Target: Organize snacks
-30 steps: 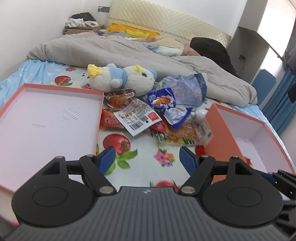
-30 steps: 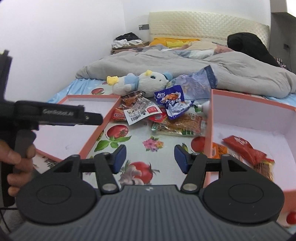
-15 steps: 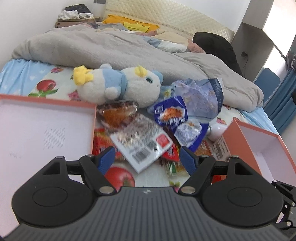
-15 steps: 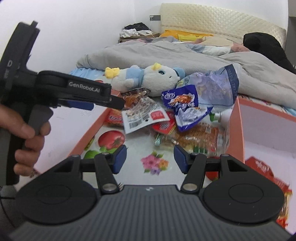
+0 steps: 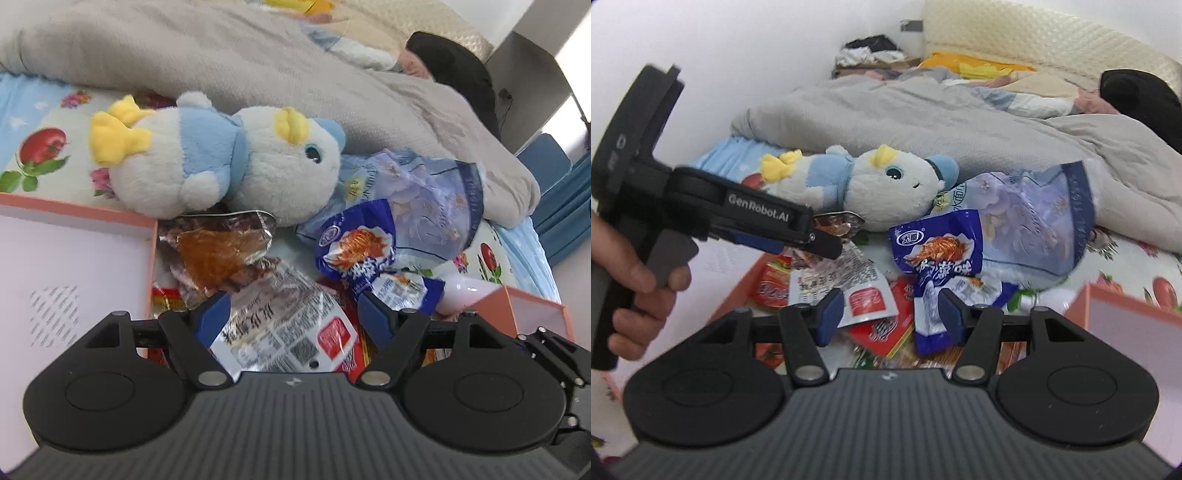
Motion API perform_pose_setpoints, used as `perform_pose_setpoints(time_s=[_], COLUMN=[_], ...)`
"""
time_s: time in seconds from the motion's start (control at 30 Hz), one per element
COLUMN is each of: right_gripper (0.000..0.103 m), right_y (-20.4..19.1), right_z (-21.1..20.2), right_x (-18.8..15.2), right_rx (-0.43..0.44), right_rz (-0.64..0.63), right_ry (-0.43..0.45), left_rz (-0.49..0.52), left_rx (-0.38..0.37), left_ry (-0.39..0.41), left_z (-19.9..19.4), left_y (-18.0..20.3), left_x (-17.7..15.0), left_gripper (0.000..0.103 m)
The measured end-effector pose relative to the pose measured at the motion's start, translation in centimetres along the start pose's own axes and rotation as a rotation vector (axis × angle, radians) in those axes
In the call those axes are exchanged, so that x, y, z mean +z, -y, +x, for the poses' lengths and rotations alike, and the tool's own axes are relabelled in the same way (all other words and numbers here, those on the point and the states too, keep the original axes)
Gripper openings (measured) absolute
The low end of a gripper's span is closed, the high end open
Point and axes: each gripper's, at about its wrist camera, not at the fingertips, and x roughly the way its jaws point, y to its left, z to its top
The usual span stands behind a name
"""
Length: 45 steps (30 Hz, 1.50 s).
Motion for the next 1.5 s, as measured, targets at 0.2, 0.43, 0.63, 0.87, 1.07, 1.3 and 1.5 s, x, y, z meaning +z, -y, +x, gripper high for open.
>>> perform_pose_setpoints(time_s=[0.2, 0.43, 0.63, 0.87, 1.07, 1.3, 1.5], right_gripper=[0.06, 0.06, 0.063, 0.078, 0.079, 0.061, 0.055], right_y=[1.9, 3.3, 3.4, 3.2, 3.7, 5.4, 5.8], right_z=[4.3, 8.3, 10.8, 12.2, 13.0, 12.9, 11.3], right_x=[2.0, 3.0, 3.0, 2.7, 1.9, 1.1, 1.1], right_rx=[-0.005, -0.037, -0.05, -0.111, -0.101, -0.072, -0.082], right_rz=[0.018, -0.014, -0.074, -0.069, 0.001, 0.124, 0.172], right_ry=[-0.074, -0.169, -0.245, -0.252, -0.274, -0.293, -0.267], left_rz=[-0.094, -0.064, -0.033, -0.111, -0.107, -0.035, 0.036], left_rx=[0.081, 0.14, 0.176, 0.209, 0.242, 0.25, 0.228], left_ry=[-0.039, -0.102, -0.09, -0.087, -0.069, -0.076, -0.069], left_z=[2.8, 5.7, 6.8, 7.9, 8.4, 8.7, 7.8], left_y=[-1.5, -1.9, -1.5, -2.3, -2.4, -1.5, -1.1], left_x=[2.9, 3.8, 3.8, 4.1, 3.5, 3.2, 2.4], left_gripper=[0.08, 0.08, 0.08, 0.08, 0.08, 0.072, 0.064])
